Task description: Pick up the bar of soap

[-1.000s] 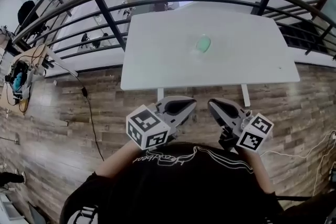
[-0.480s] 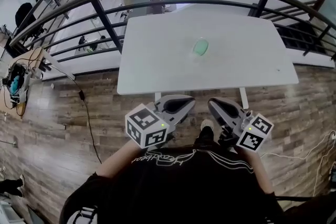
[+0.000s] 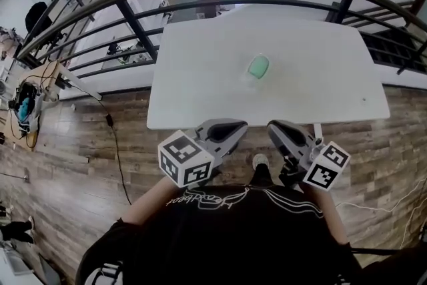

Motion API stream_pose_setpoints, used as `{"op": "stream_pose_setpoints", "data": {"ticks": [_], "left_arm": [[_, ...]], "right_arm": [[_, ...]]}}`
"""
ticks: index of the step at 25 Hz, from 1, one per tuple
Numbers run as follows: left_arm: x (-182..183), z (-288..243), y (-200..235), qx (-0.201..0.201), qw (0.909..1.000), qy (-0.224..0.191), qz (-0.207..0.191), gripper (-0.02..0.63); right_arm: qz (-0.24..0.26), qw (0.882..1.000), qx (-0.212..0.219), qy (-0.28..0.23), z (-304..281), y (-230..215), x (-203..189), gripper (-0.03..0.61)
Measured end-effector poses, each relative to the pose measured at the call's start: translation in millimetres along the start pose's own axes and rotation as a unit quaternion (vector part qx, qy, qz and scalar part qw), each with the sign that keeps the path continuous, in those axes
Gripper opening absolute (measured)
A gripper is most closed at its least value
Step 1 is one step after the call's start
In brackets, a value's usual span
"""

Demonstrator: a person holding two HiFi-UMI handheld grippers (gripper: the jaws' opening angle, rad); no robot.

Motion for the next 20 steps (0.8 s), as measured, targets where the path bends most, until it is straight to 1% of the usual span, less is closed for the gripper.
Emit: {"op": "stream_pose_setpoints", "data": {"ticks": [7, 14, 20], "left_arm": [[21.2, -71.3, 36.4, 0.019, 0.9996, 0.010, 0.017, 0.008], [33.3, -144.5, 62.7, 0.027, 0.9984, 0.034, 0.035, 0.008], [38.5, -183.2, 80.5, 0.047, 0.9966, 0.054, 0.040, 0.008]], "right_arm": [[-0.022, 1.000, 0.012, 0.010, -0.5, -79.4, 33.4, 0.018], [-0.046, 0.998, 0.018, 0.028, 3.8, -159.6, 56.6, 0.018], [-0.066, 0.996, 0.037, 0.039, 1.5, -205.0, 68.6, 0.018]]}}
Point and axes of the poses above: the fingertips, and each gripper's own axes: z backward along the fingers, y to its left, x out of its top, the point moved 9 cm from there along z, backward along the fingers, and after that the axes turned 13 degrees about x, right-handed, at the moved point
